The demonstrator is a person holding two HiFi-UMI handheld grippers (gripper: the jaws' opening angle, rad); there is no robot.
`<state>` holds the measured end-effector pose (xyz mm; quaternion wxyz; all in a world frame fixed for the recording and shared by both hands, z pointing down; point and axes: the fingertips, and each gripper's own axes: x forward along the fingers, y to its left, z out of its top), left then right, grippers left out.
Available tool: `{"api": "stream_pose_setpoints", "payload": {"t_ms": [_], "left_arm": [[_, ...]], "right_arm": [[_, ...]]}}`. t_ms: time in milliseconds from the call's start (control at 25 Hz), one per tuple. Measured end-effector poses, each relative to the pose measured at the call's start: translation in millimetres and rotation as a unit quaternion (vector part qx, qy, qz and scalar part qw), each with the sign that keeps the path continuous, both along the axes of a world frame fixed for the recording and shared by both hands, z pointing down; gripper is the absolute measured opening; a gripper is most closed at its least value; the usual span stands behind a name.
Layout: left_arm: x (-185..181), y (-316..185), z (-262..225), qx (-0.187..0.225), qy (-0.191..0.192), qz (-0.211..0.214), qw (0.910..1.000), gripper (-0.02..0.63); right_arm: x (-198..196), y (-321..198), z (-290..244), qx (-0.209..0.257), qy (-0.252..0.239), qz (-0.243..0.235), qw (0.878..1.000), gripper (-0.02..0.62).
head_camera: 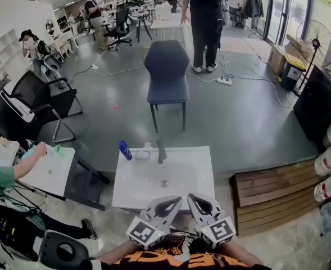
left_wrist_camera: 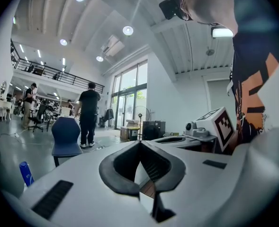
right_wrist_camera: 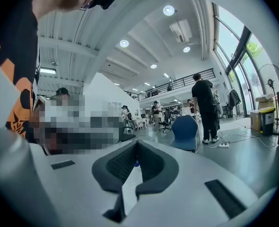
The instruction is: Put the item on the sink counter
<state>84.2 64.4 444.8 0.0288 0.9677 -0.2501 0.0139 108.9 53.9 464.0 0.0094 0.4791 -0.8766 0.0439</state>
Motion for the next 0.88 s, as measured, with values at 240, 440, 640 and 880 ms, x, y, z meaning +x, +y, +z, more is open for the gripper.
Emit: {"api": "stream_pose_setpoints", "payload": {"t_ms": [240, 440, 640, 880], "left_arm": [[0, -6, -3, 0.006, -0.010, -0.005, 0.9999, 0.017], [-1, -9, -1, 0.012, -0.012, -0.003, 0.9999, 0.017], [-1, -11, 0, 0.004, -0.013, -0.007, 0.9999, 0.017], [-3, -12, 6, 0.004, -0.019, -0.008, 0.9998, 0.017]], "right_arm": [[1, -5, -4, 0.003, -0.001, 0.002, 1.000, 0.014], [-4, -8, -3, 0.009, 0.015, 0.000, 1.000, 0.014], [-5, -9, -5, 0.018, 0.010, -0.007, 1.000, 0.014], [-7, -11, -5, 0.022, 0.011, -0.012, 1.000, 0.014]]}}
